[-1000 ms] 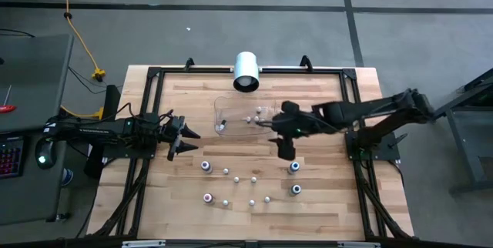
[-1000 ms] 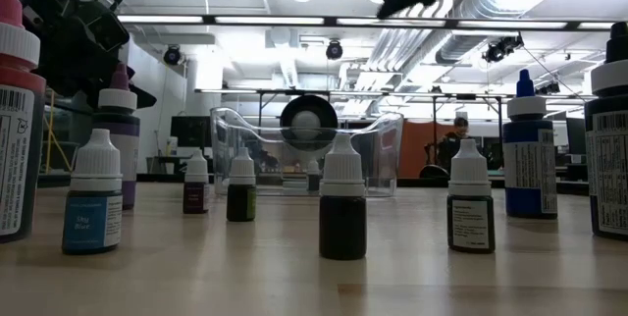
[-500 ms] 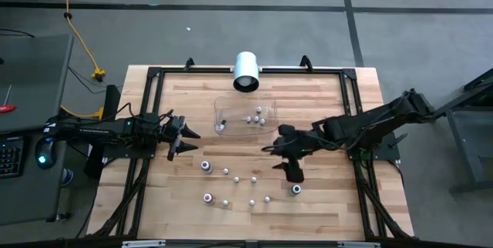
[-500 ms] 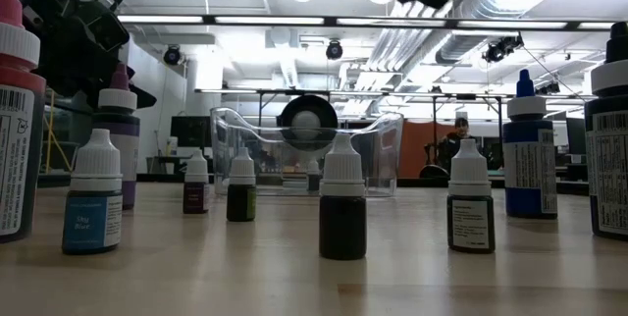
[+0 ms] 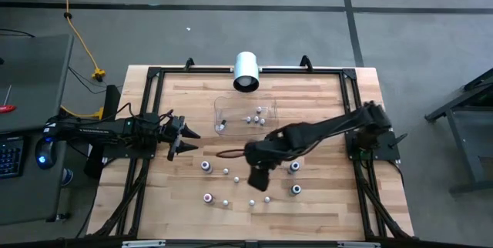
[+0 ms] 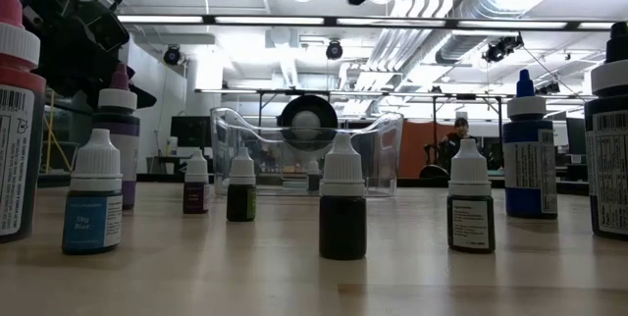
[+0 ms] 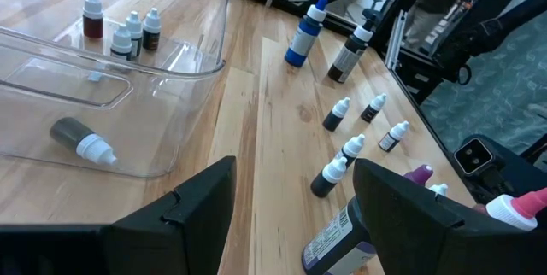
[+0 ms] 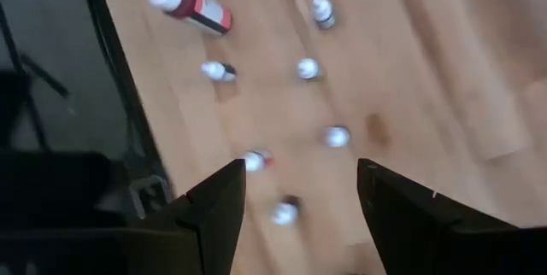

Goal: Pick & Place food coloring
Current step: Put the small black food coloring bottle into the transparent bin

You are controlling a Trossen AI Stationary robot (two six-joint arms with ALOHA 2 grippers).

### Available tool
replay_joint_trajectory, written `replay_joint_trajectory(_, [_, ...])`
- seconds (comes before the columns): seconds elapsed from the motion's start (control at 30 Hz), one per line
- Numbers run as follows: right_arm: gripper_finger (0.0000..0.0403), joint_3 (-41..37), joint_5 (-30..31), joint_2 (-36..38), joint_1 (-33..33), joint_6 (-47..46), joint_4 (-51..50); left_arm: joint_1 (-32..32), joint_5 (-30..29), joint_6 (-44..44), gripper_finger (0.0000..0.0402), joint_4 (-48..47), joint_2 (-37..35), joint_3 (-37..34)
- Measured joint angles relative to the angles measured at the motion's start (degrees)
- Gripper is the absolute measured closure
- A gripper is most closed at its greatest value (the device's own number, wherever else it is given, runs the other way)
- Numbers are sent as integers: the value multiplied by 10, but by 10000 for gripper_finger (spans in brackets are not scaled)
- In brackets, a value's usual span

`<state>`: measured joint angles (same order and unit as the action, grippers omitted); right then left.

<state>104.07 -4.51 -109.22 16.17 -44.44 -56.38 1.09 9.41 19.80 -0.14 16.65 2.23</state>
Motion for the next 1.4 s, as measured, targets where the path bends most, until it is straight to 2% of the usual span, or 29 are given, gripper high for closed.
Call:
replay_joint_trajectory(0.27, [190,19,-1,-88,18,-188,-3,0,0,0,167,0,0,0])
replay_joint_trajectory(0.47, [188,19,2,-127,21,-254,-40,0,0,0,167,0,0,0])
replay_joint_trajectory(0.63, [188,19,37,-133,14,-262,-51,0,0,0,167,0,0,0])
replay_joint_trajectory(1.4, [187,20,-1,-179,3,-261,-15,0,0,0,167,0,0,0])
